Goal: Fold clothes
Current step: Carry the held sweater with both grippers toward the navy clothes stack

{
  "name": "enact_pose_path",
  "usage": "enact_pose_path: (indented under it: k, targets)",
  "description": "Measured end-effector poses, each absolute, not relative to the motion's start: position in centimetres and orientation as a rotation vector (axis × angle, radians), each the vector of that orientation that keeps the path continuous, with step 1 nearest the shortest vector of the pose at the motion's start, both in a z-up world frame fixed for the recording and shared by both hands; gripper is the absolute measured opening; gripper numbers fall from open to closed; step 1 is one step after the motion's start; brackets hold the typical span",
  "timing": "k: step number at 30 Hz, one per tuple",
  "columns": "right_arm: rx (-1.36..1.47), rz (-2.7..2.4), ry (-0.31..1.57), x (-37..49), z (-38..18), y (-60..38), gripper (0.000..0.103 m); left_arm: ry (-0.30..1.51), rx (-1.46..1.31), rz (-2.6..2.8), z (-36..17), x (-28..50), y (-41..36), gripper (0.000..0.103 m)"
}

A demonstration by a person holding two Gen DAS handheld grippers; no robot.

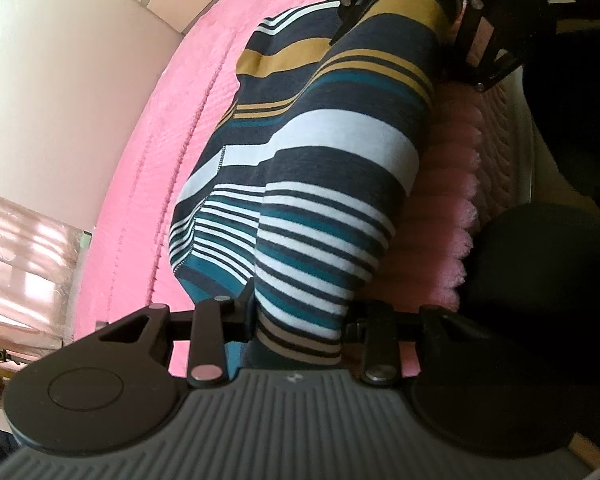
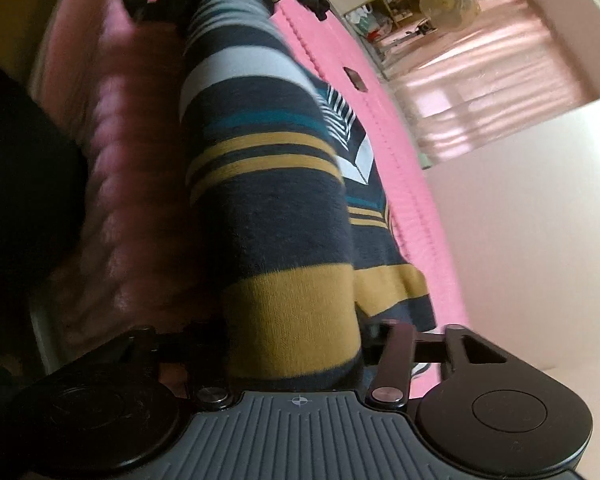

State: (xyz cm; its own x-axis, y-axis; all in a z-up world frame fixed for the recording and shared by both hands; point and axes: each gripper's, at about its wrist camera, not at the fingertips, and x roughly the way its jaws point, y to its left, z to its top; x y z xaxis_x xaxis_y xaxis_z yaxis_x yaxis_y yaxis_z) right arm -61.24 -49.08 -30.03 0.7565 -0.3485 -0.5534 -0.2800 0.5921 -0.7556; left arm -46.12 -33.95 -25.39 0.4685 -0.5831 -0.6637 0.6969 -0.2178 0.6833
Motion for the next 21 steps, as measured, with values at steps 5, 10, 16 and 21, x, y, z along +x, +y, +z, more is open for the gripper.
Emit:
enact_pose_path:
  k: [5,10,16,21]
  targets:
    - [-0.853,0.051,0.833,-59.5,-25.7,-51.1,0.038,0.177,1.379,-1.208,-24.2,-45.7,-35.0,0.030]
    - [-0.778,0.095,0.945,-57.4,-16.8,-53.0,0.037,0.273,1.428,-1.257,-19.6,-44.7,-36.9,0.029]
    - [-0.690,0.111,1.066,-58.6,-5.4,-54.7,0.036,0.340,1.427,-1.342,-8.8,-44.0,-39.5,0.028]
    - [-0.654,0.053,1.109,-61.0,1.2,-57.0,0.036,0.328,1.425,-1.429,-1.4,-45.0,-42.0,0.028]
